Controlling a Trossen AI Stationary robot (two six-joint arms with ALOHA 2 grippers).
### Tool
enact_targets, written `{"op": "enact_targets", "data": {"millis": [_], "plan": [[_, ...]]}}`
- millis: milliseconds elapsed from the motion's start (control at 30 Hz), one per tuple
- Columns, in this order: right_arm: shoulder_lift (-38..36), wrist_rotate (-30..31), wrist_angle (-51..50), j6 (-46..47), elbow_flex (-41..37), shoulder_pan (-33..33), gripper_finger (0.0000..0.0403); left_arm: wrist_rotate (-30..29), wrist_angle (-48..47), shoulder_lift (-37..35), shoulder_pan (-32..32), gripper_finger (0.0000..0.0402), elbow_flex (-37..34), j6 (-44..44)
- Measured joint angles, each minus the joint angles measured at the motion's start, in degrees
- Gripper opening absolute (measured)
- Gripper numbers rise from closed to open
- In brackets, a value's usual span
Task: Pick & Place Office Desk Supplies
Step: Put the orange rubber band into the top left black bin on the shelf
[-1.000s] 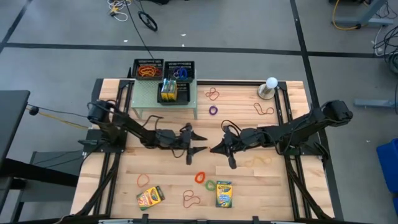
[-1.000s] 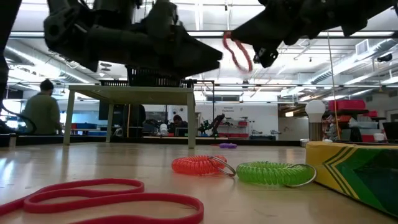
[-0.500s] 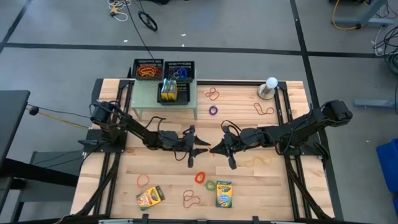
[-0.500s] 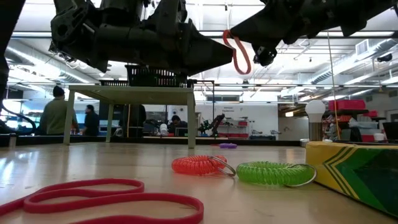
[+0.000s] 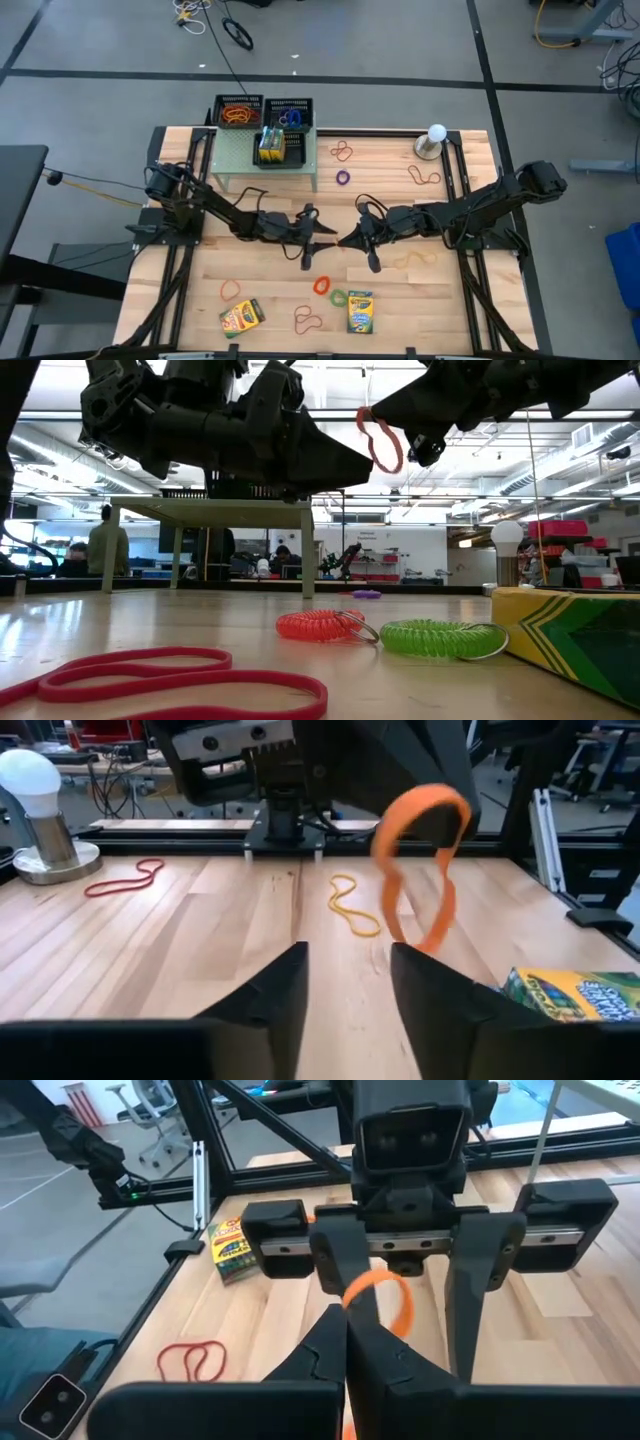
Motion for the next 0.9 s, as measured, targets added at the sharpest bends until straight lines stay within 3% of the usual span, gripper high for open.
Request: {"op": "enact_targets", "data": {"millis": [233, 467, 633, 900], "plan": [[0.0, 0.0, -0.3, -1.1, 0.0, 0.0, 0.0004, 1.5, 3.4, 0.0, 0.1, 0.0206, 0.0, -1.4], [0.0, -0.2, 0.1, -1.4, 0.0, 0.0, 0.0004, 1.8, 3.7, -0.1, 0.2, 0.0202, 0.0, -1.3], [0.0, -0.2, 1.0, -1.4, 0.0, 0.0, 0.0004, -0.5, 3.7, -0.1, 1.0, 0.0153, 0.0, -2.3], [0.0, -0.1, 1.0, -1.4, 0.0, 0.0, 0.0007, 0.9, 6.9, -0.1, 1.6, 0.0018, 0.0, -2.6]]}}
